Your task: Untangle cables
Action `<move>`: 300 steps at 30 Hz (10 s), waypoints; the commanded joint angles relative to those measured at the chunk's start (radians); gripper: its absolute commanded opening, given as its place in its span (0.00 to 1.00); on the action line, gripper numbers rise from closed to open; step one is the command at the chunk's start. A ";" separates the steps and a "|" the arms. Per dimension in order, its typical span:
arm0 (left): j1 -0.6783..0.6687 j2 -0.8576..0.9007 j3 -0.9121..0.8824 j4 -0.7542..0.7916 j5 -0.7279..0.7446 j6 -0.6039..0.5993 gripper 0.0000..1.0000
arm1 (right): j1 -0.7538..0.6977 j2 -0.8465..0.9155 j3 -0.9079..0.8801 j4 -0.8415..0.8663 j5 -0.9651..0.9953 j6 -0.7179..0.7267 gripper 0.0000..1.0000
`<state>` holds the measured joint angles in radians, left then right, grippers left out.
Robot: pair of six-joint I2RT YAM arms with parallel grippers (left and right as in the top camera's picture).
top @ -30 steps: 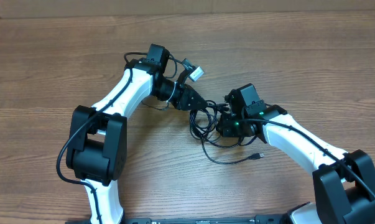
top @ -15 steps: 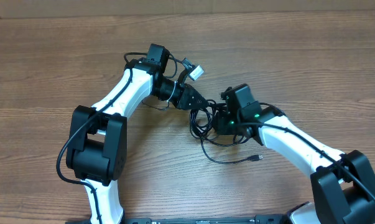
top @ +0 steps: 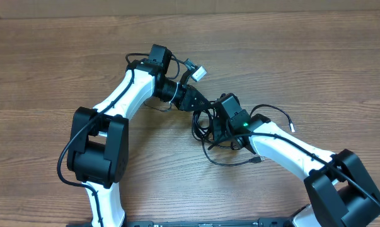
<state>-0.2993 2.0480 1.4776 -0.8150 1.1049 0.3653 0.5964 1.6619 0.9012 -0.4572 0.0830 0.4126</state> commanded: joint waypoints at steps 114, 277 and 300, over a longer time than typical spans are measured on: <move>0.003 -0.026 0.021 0.056 -0.766 -0.459 0.73 | -0.232 0.084 -0.003 0.021 -0.047 0.908 0.67; 0.158 -0.212 -0.264 0.246 -0.966 -0.747 0.11 | 0.031 0.150 -0.003 0.452 -0.326 0.294 0.37; 0.154 -0.108 -0.265 0.277 -0.867 -0.701 0.41 | 0.028 0.147 -0.003 0.396 -0.489 0.299 0.39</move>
<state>-0.1318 1.8938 1.1995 -0.5468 0.1802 -0.3622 0.6262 1.8111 0.9058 -0.0612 -0.3786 0.7120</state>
